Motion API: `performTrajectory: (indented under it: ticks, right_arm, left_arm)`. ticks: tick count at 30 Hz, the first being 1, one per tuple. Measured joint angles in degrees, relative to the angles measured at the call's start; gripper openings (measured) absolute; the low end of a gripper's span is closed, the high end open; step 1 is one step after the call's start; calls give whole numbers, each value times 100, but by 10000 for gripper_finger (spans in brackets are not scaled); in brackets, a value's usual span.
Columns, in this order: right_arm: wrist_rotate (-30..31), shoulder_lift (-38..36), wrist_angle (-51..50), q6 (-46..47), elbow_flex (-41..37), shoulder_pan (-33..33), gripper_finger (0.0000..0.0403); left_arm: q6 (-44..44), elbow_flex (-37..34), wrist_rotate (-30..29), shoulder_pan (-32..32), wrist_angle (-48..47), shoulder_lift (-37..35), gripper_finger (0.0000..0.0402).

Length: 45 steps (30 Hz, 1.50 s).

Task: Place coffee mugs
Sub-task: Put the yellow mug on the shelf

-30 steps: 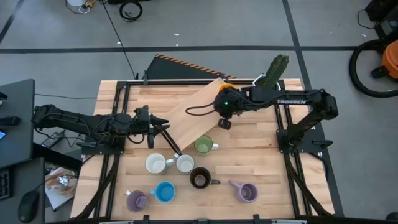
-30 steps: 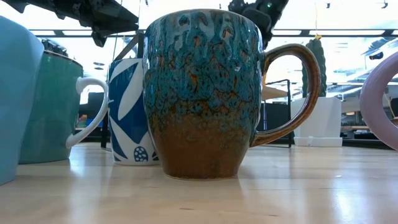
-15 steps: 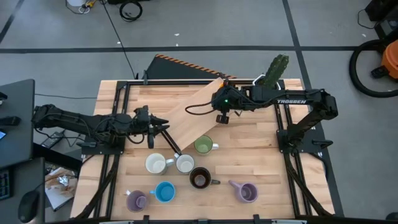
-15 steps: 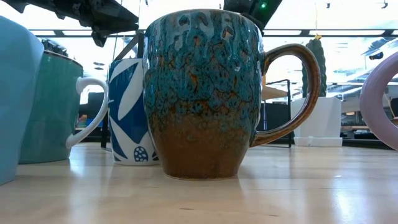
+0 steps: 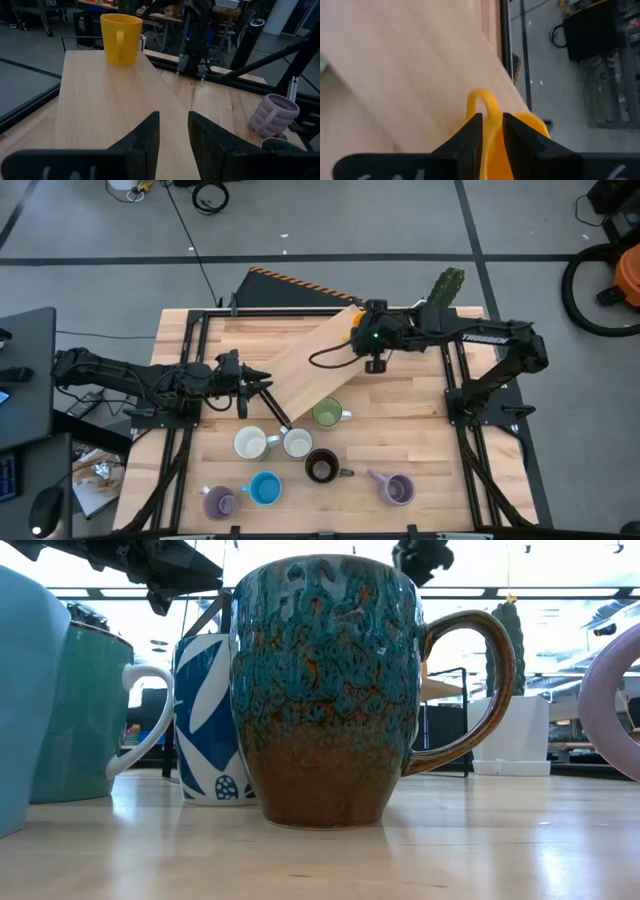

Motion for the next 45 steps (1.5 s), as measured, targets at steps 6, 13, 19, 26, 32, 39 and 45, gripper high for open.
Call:
performTrajectory:
  ticks: [6,13,19,26,32,39,45]
  right_arm:
    - [-575,9,-917,52,190,-354,156]
    - [-542,43,-1042,-29,185,-643,204]
    - [-1061,110,-1191,23,172,-847,175]
    - [-1058,293,-1181,8,39,-878,111]
    - [-1122,359,-1301,395,36,-833,43]
    - [-1175,355,-1397,1232,45,-715,27]
    - [-1253,353,-1357,1904,47,-714,39]
  left_arm:
    - [0,0,2,0,-4,0,107]
    - [0,0,2,0,-12,0,107]
    - [0,0,2,-2,-15,0,107]
    - [28,0,0,0,-24,0,107]
    - [4,0,2,-2,-22,0,107]
    - [1,0,90,-2,10,0,107]
    - [2,0,90,-2,161,0,107]
